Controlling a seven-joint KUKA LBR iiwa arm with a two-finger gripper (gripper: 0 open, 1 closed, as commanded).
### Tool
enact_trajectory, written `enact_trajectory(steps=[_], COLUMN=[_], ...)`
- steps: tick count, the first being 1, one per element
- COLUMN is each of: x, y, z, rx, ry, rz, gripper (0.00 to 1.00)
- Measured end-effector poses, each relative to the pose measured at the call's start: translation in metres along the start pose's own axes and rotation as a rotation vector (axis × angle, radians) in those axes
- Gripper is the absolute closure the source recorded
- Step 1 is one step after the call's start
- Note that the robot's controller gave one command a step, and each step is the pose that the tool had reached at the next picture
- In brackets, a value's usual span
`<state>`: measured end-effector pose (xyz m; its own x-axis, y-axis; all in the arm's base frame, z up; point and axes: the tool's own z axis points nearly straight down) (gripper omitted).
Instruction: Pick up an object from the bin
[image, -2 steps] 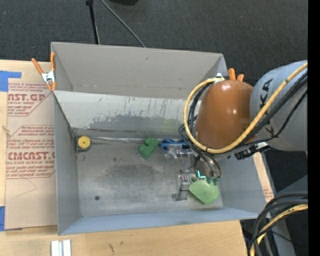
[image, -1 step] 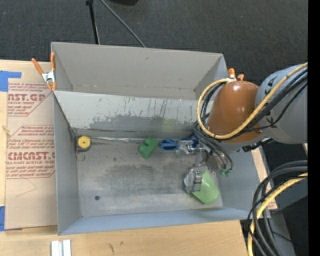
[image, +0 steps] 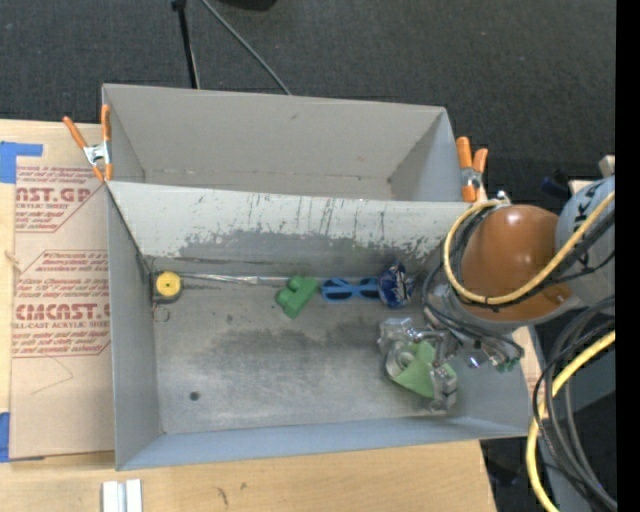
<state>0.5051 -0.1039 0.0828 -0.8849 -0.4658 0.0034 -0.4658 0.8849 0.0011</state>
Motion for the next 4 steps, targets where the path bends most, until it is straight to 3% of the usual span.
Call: enact_trajectory(steps=[1, 2, 3, 4], x=[-0.003, -0.002, 0.011, 0.010], y=[0.003, 0.002, -0.037, -0.036], z=[-0.001, -0.001, 0.014, 0.013], rx=[-0.003, -0.001, -0.002, -0.002], ry=[-0.005, -0.003, -0.006, -0.006], rz=[-0.003, -0.002, -0.097, -0.099], gripper=[1.00, 0.00, 0.00, 1.00])
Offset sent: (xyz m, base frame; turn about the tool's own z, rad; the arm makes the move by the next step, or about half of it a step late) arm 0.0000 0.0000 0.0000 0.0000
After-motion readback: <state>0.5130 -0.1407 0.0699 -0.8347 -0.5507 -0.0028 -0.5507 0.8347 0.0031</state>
